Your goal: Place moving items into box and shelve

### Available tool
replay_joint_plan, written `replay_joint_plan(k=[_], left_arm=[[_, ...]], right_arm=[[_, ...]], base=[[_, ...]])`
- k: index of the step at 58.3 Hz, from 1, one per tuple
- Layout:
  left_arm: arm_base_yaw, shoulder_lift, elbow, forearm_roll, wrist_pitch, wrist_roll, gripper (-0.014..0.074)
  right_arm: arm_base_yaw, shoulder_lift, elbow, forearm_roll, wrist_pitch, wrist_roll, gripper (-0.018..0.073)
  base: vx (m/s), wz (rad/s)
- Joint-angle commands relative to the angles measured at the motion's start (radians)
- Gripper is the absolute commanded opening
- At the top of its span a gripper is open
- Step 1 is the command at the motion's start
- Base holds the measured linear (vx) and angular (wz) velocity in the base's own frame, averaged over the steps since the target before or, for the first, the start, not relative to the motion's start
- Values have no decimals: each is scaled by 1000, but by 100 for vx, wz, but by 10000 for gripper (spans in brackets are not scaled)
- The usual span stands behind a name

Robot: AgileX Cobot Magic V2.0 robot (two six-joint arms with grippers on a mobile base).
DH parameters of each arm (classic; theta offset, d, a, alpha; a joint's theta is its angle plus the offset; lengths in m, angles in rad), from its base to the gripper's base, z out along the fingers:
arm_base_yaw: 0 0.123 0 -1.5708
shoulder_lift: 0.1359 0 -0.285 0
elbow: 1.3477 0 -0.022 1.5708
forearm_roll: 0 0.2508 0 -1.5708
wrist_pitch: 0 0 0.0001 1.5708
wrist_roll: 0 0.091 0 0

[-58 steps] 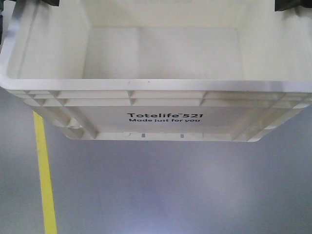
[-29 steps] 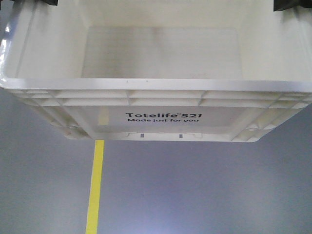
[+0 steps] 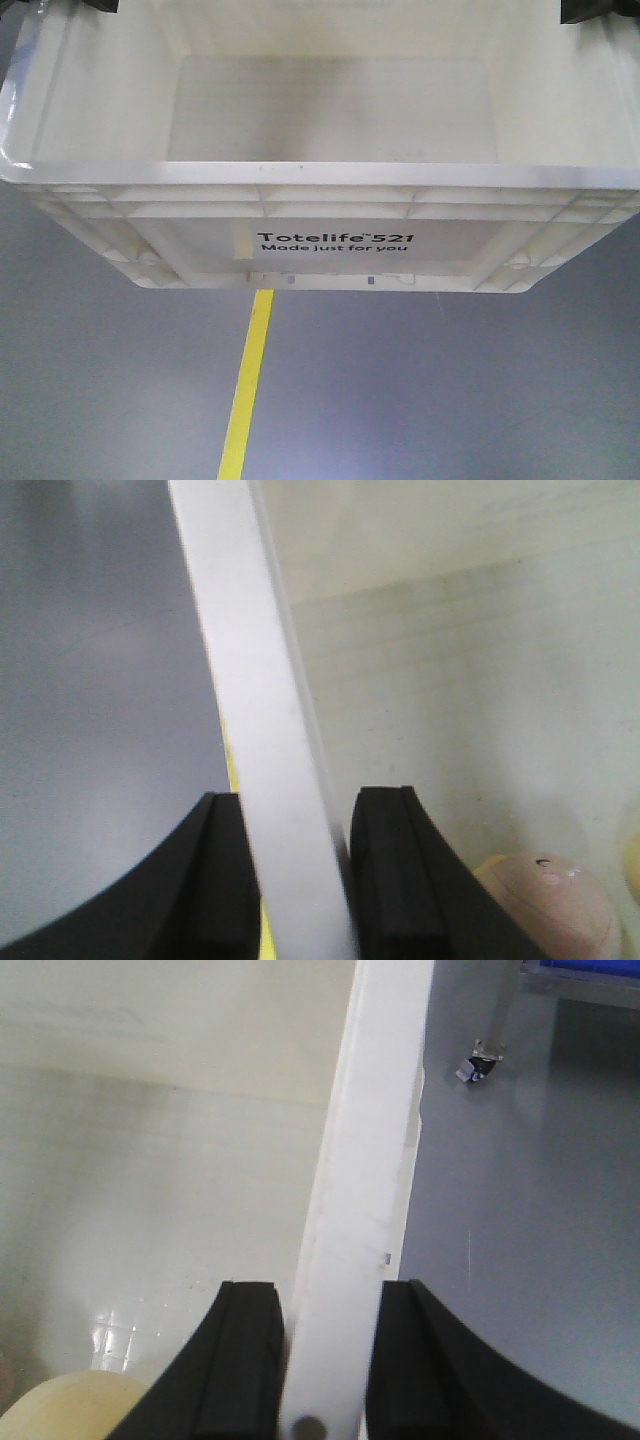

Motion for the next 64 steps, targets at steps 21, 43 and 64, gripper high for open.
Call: replay_joint_plan(k=[21,43,64], left_arm=[[-8,-48,-43,-3,-133,26,-1],[-8,-48,-43,-3,-133,26,-1],[-8,-48,-43,-3,-133,26,-1]], right_arm=[[-3,-46,-43,16,-150,-15,-4],[-3,-46,-43,16,-150,-15,-4],[-3,-46,-43,16,-150,-15,-4]], base=[[37,17],[44,14],[50,14]])
